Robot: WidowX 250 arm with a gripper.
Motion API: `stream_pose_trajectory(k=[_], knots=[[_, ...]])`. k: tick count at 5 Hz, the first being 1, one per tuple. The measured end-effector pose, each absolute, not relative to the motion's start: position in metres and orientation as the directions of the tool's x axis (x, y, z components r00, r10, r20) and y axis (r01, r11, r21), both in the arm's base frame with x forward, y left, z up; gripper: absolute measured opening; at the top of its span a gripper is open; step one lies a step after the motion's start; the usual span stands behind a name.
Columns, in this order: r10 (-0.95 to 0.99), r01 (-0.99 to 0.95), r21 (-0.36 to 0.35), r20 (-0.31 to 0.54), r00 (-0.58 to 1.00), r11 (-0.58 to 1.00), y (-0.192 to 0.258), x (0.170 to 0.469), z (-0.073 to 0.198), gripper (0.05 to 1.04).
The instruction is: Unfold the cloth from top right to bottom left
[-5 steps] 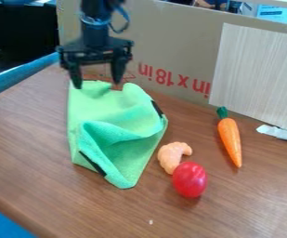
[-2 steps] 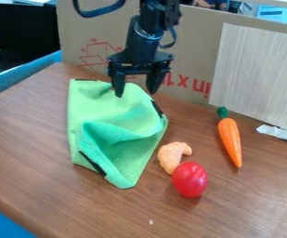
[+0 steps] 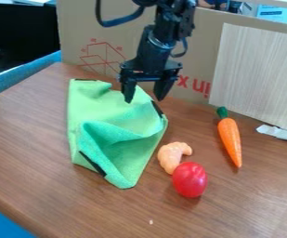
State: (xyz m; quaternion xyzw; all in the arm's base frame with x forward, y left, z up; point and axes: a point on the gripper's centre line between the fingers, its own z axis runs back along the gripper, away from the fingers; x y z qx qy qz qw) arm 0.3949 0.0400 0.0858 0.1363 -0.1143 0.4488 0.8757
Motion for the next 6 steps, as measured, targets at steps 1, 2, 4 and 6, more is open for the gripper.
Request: stream_pose_trajectory(k=[1,2,4,6], knots=[[0.754,-0.817,0.14,0.324,0.572,0.56,0.033,0.399,0.08,0.999],[0.747,-0.813,0.161,0.325,0.579,0.56,0.027,0.401,0.07,0.999],[0.743,-0.817,0.174,0.343,0.574,0.551,0.015,0.414,0.056,0.948],[0.76,-0.836,0.167,0.352,0.546,0.523,0.017,0.422,0.053,0.368]])
